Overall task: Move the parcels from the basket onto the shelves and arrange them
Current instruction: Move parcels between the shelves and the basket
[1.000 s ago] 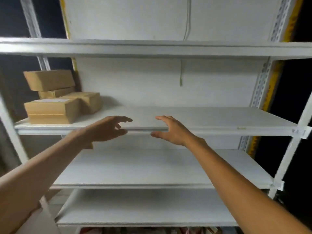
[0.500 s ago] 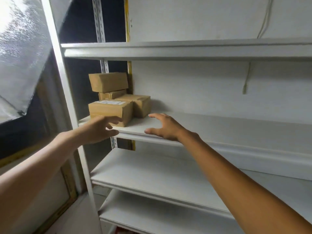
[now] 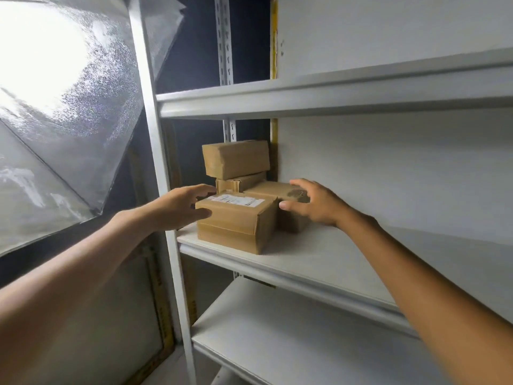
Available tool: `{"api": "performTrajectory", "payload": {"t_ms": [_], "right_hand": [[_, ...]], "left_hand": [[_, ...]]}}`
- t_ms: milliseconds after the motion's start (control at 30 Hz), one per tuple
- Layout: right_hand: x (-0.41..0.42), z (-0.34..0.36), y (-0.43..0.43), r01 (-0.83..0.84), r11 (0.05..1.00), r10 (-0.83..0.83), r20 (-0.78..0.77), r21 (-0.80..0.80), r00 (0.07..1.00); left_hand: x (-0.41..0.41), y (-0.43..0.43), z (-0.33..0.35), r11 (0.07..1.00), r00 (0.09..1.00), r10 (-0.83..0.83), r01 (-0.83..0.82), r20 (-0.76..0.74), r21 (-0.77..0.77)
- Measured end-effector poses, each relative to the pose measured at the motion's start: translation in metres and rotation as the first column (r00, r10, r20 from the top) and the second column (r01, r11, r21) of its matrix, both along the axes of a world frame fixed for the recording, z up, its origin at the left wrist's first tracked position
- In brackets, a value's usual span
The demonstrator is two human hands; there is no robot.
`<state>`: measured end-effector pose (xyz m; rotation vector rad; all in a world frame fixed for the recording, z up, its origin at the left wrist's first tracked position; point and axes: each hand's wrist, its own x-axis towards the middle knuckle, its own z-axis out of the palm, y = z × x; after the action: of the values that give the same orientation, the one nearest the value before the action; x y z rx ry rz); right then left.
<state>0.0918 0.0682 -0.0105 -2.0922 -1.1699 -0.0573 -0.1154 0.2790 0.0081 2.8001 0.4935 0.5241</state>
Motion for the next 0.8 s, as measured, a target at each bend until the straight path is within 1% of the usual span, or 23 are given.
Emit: {"api": "performTrajectory", "payload": {"t_ms": [100,167,300,400,567,667,733,800], "right_hand": [[0.023,0.004,0.026,-0.015,0.999,0.015,0.005,0.043,1.0],[0.034,0.005,0.044,-0.019,0.999,0.02,-0.009,0.044,1.0],[0.065,0.007,0.086,0.024,0.998,-0.021,-0.041,0.053,0.999],[0.089,0.008,0.124,0.03,0.996,-0.028,-0.024,0.079,0.999],[0.121,0.013,0.184,0.062,0.985,-0.05,-0.077,0.16,0.996],[0.137,0.015,0.208,0.109,0.977,-0.09,-0.108,0.185,0.99],[0.148,0.018,0.223,0.149,0.963,-0.12,-0.138,0.225,0.983],[0.157,0.023,0.235,0.164,0.951,-0.123,-0.166,0.262,0.978]], "left_hand": [[0.021,0.017,0.005,0.999,0.998,0.039,-0.037,0.057,-0.034],[0.034,0.028,0.005,0.997,0.997,0.045,-0.04,0.064,-0.071],[0.068,0.068,0.004,0.993,0.994,0.059,-0.048,0.097,-0.112],[0.094,0.104,-0.006,0.988,0.986,0.066,-0.043,0.154,-0.148],[0.134,0.163,-0.017,0.996,0.982,0.063,-0.05,0.179,-0.077],[0.156,0.19,-0.017,0.997,0.981,0.076,-0.069,0.176,-0.046],[0.172,0.203,-0.016,0.997,0.971,0.081,-0.075,0.223,-0.034],[0.188,0.211,-0.014,0.998,0.949,0.066,-0.06,0.308,-0.032]]}}
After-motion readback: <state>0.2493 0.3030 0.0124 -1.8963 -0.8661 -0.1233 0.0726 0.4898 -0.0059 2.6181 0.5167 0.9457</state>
